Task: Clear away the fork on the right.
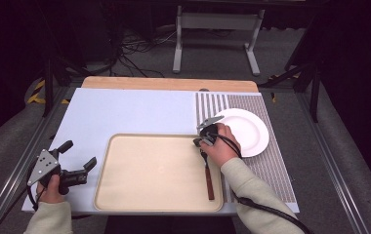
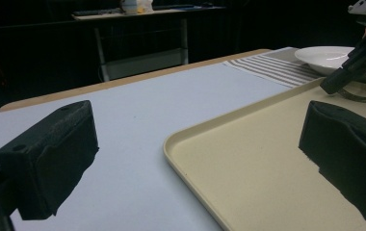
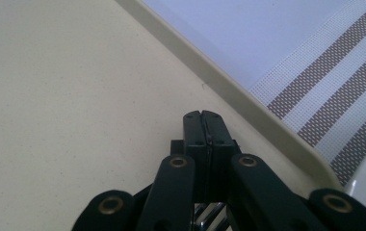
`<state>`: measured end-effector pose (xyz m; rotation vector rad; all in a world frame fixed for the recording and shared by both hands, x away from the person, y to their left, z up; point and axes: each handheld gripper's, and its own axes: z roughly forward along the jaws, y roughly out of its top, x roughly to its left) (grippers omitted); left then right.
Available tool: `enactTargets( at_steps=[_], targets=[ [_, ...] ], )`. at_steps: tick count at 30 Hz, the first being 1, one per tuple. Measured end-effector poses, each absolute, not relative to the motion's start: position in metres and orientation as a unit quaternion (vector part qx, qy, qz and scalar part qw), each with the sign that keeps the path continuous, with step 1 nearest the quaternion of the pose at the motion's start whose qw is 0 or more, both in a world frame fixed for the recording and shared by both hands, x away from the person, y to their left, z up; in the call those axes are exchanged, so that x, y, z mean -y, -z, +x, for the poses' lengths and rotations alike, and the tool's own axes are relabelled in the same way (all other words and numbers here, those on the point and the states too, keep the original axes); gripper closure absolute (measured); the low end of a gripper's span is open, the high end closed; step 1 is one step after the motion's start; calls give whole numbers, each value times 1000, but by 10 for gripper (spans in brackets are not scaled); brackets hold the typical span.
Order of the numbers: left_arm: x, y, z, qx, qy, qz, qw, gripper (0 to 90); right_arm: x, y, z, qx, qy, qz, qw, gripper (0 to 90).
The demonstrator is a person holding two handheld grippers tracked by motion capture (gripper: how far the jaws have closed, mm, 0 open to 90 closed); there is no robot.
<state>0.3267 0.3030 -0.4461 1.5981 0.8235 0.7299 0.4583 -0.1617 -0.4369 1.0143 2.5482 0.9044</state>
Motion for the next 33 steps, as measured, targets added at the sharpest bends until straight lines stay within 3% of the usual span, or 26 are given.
enactTargets(
  at_steps=[21, 24, 27, 28, 31, 33],
  targets=[
    [-303, 446, 327, -350, -311, 679, 565, 6, 176, 432, 458, -867, -315, 364, 132, 881],
    [-303, 446, 327, -350, -310, 680, 564, 7, 178, 427, 457, -866, -326, 357, 131, 812],
    [-304, 446, 326, -351, -311, 679, 565, 6, 179, 421, 454, -861, -347, 350, 127, 642],
    [-304, 446, 326, -351, -311, 679, 565, 6, 179, 421, 454, -861, -347, 350, 127, 642],
    [-303, 446, 325, -351, -312, 679, 564, 6, 181, 414, 449, -848, -388, 334, 137, 334],
    [-302, 446, 325, -349, -312, 679, 565, 6, 182, 411, 447, -845, -398, 328, 140, 284]
  ],
)
